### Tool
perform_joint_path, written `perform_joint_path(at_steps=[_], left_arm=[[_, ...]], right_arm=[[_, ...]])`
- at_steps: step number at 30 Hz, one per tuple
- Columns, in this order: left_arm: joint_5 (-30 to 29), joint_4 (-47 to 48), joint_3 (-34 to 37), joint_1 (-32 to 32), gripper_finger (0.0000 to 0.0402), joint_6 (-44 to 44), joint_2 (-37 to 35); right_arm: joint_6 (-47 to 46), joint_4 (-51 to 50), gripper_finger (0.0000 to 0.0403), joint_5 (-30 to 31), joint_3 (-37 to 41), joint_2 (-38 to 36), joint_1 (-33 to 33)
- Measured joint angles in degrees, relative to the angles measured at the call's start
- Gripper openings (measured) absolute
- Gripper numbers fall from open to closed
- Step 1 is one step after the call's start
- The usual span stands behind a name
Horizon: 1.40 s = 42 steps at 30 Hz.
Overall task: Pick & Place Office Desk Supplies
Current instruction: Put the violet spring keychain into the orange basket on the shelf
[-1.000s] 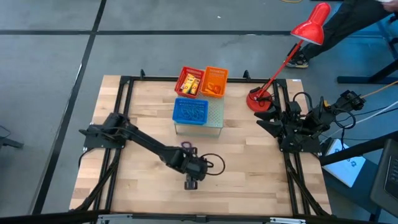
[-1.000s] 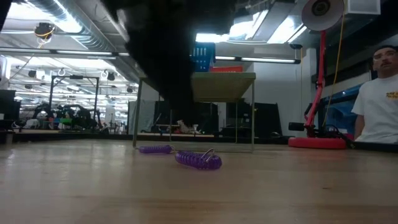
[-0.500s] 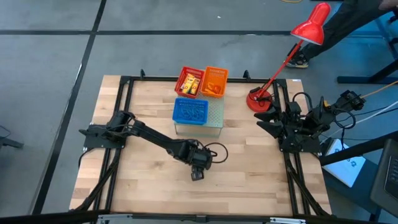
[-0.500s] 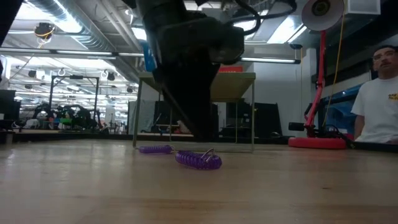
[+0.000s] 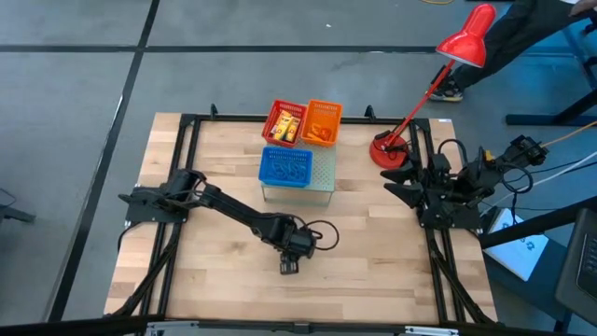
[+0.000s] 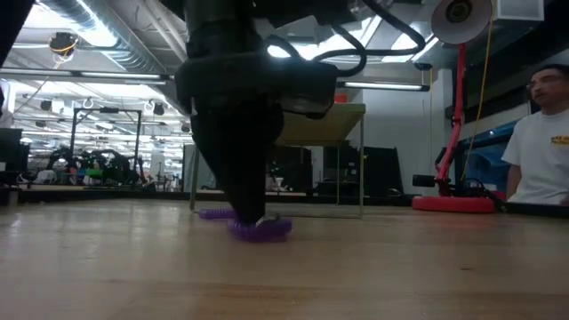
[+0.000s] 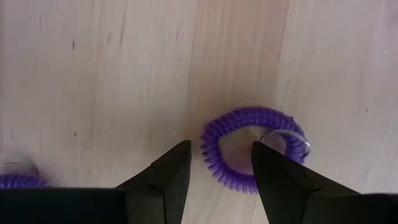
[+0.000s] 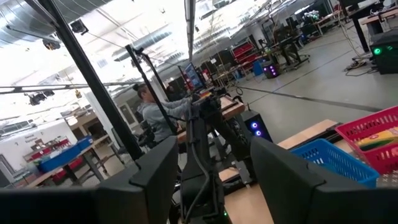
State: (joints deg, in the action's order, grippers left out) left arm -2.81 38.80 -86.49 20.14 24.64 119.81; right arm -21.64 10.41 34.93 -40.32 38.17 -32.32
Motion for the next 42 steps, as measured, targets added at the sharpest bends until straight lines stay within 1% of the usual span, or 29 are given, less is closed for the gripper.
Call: perform_joint_path(at_steps=[5, 7, 10, 13, 15, 17, 21, 26, 31, 38, 42], left_arm=[[0.13, 0.42, -0.21, -0.74, 0.0164, 1.27, 1.15], [0.41, 0.26, -0.19, -0.93, 0.0154, 1.74, 1.22], [1.26, -0.36, -0.1, -1.57, 0.0118, 2.01, 1.21], [2.34, -0.56, -0.1, -2.29, 0.0066, 2.31, 0.96], [4.08, -1.0, -0.1, -2.69, 0.0033, 2.63, 0.96], [6.56, -2.15, -0.1, -2.88, 0.0013, 2.64, 0.99], [11.29, -9.19, -0.66, -3.03, 0.0014, 3.5, 1.25], [13.61, -13.82, -4.89, -3.86, 0.0011, 4.88, 1.15], [12.96, -14.38, -11.55, -5.87, 0.0006, 3.69, 1.05], [12.96, -13.83, -23.2, -9.25, 0.0005, 0.9, 0.99], [11.82, -10.63, -29.78, -11.91, 0.0004, -1.4, 0.91]], right_arm=[[-0.25, -0.39, 0.0206, 0.18, 0.0, 0.0, 0.0], [-0.27, -0.39, 0.0206, 0.18, 0.0, 0.0, 0.0], [-0.27, -0.36, 0.0206, 0.19, 0.0, 0.0, 0.0], [-0.27, -0.36, 0.0206, 0.86, 0.0, 0.0, 0.0], [-0.27, -0.3, 0.0206, 0.86, 0.0, 0.0, 0.02], [-0.3, -0.28, 0.0206, 0.86, 0.0, 0.0, 0.0], [-0.4, -0.21, 0.0206, 0.62, 0.0, 0.0, 0.0], [-0.4, -0.23, 0.0206, 0.51, 0.0, 0.0, 0.0], [0.5, -0.28, 0.0206, 0.1, 0.0, -0.02, 0.01], [0.67, -0.27, 0.0206, -0.03, 0.0, -0.02, 0.02], [0.69, -0.19, 0.0206, -0.06, 0.0, -0.14, 0.0]])
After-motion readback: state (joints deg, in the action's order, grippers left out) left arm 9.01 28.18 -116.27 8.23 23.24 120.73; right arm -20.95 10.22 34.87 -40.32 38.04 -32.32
